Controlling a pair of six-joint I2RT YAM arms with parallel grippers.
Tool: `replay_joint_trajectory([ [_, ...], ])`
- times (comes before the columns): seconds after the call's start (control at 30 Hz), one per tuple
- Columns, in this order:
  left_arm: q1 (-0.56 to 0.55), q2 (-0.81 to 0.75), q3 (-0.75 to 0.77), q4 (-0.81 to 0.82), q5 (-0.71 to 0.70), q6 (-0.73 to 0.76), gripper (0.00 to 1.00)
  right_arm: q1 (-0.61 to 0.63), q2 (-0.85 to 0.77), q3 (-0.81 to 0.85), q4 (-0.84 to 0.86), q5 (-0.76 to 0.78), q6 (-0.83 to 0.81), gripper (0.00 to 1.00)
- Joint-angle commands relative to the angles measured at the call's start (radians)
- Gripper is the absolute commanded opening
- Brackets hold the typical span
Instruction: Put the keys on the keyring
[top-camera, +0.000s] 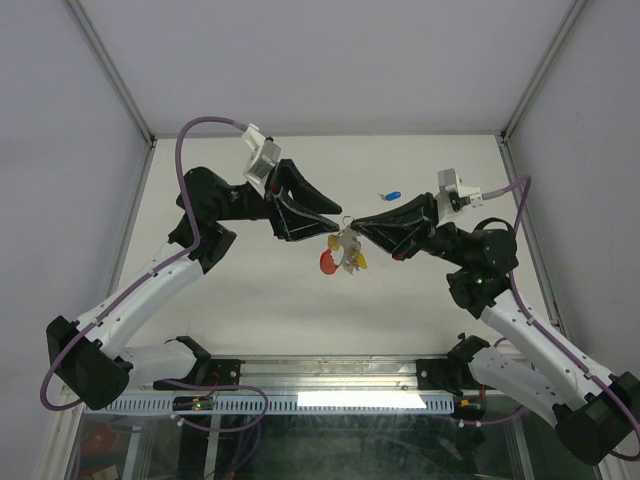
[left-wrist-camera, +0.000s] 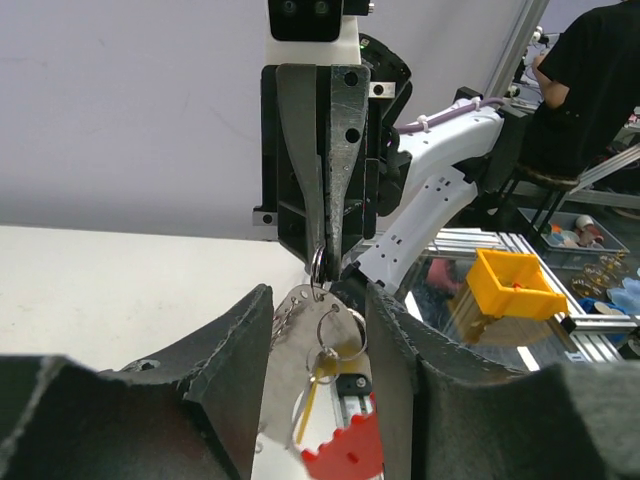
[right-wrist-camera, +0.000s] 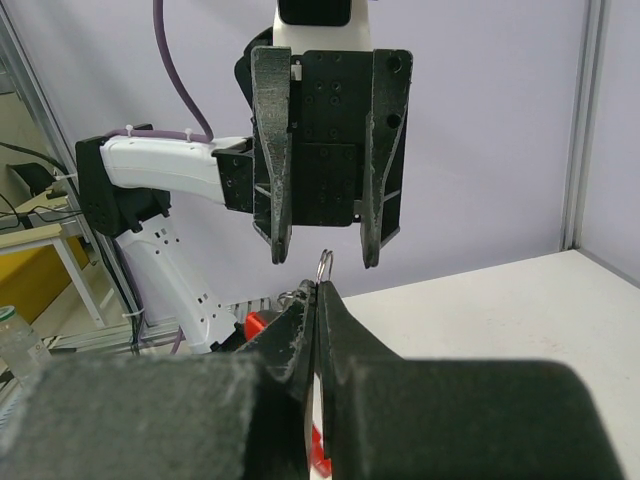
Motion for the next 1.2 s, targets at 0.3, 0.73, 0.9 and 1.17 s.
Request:
replay_joint_trajectory([
  [0.3, -0.065, 0.026, 0.045, 0.042, -0.012, -0.008, 0.28, -0.001, 0.004, 0.041, 0.082, -0.009, 0.015, 0.00],
  [0.73, -0.075, 0.026, 0.061, -0.029, -0.022, 0.045, 0.00, 0.000, -0.001, 0.042, 0.049, -0.008, -0.002, 0.00],
  [0.9, -0.077, 0.013, 0.150, -0.322, -0.080, 0.243, 0.00, 0.000, -0.041, 0.063, -0.075, -0.003, -0.050, 0.05],
  [1.17, -0.077, 0.037, 0.282, -0.783, -0.312, 0.539, 0.00, -0.001, -0.169, 0.084, -0.404, 0.062, -0.196, 0.30],
])
